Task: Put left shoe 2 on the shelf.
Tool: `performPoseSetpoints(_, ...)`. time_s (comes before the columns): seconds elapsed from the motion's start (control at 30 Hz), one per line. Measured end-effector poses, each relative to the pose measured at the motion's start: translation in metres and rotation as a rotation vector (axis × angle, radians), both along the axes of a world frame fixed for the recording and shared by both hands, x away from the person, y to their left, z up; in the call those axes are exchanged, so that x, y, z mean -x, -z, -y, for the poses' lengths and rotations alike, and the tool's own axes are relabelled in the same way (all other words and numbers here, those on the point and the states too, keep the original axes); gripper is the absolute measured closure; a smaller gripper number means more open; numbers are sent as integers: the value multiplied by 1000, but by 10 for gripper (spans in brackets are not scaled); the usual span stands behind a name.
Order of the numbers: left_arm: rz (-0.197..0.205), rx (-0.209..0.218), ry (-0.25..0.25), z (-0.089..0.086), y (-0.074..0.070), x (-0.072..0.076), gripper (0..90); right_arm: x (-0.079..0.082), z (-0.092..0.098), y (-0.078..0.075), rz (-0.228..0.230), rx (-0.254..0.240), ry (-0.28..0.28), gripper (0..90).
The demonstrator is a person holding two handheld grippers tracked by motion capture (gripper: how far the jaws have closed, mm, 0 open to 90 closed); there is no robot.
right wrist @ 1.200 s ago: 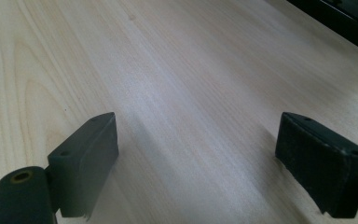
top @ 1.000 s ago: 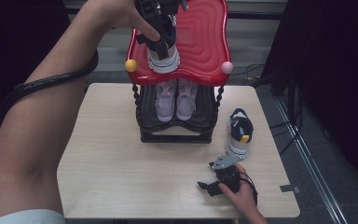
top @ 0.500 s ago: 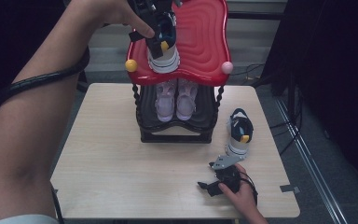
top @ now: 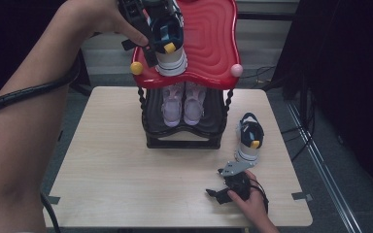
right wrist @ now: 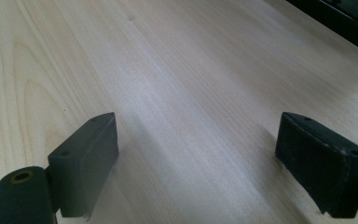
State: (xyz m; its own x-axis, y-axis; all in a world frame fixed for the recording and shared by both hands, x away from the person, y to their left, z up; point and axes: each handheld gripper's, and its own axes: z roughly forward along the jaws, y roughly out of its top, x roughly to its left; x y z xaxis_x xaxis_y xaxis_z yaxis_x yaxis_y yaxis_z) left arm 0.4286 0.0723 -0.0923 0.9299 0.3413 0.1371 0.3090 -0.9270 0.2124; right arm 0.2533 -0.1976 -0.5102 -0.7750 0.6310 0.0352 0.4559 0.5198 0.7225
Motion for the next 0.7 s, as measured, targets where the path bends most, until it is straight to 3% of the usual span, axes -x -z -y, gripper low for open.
performPoseSetpoints(0.7,-26,-29,-49,-35,23,9,221,0,0,0,-2,-2,3,125)
